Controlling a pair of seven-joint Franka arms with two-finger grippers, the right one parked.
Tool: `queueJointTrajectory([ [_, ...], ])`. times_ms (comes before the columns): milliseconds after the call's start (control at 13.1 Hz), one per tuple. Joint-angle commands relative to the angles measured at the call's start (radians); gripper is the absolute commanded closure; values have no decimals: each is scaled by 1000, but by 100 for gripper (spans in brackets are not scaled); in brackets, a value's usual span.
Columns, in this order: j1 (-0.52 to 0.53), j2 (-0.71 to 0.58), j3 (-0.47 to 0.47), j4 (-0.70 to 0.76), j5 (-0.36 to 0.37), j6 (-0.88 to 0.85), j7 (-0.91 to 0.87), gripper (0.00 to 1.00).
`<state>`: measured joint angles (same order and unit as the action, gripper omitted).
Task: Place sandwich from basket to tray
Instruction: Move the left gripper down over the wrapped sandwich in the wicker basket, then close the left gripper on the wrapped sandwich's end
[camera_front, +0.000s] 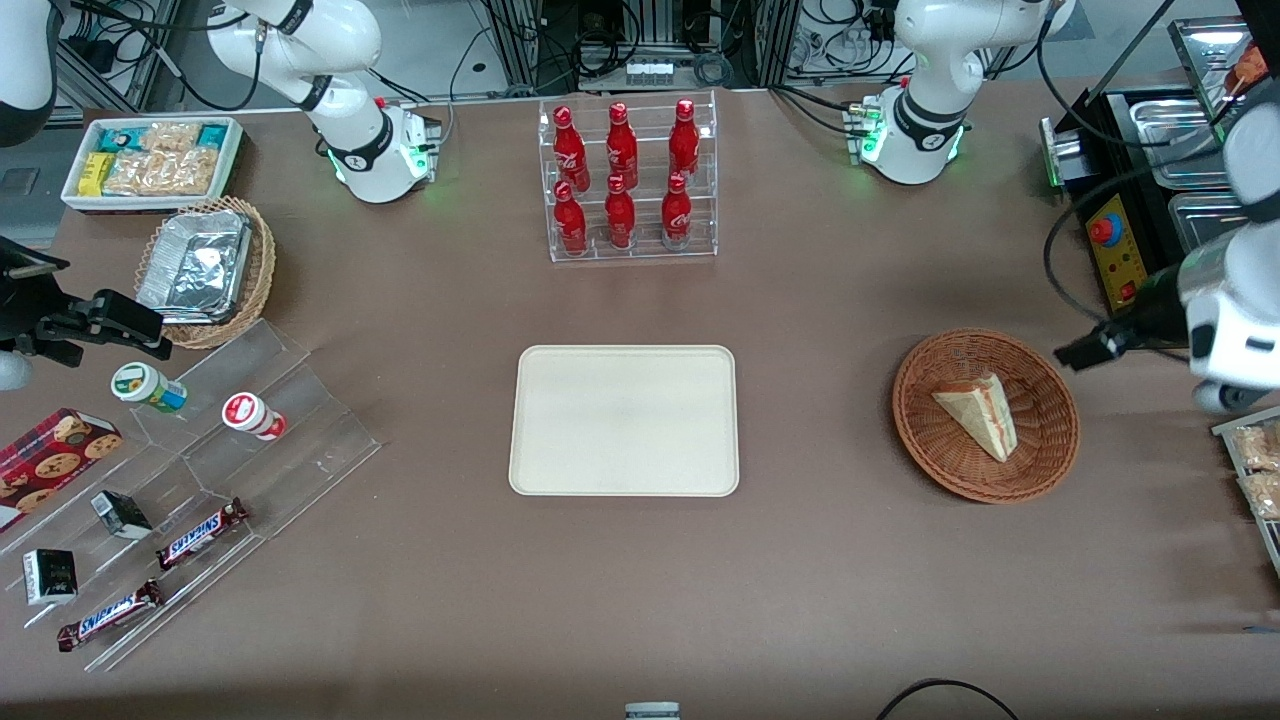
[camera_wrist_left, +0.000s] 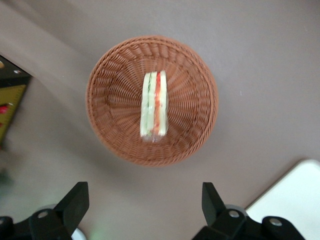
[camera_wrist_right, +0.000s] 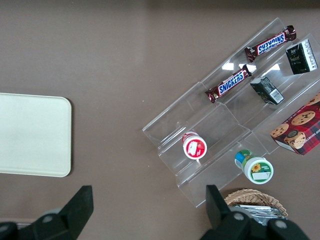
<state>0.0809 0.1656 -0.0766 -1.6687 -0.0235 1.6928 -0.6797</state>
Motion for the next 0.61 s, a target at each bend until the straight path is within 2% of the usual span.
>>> queueJointTrajectory([
  [0,-13,15,3,-159,-7,236,-261,0],
  [76,-16,15,1,-225,-1,328,-330,0],
  [229,-18,11,3,-342,0,459,-360,0],
  [381,-20,11,1,-426,14,540,-356,0],
  [533,-24,15,1,-476,71,561,-353,0],
])
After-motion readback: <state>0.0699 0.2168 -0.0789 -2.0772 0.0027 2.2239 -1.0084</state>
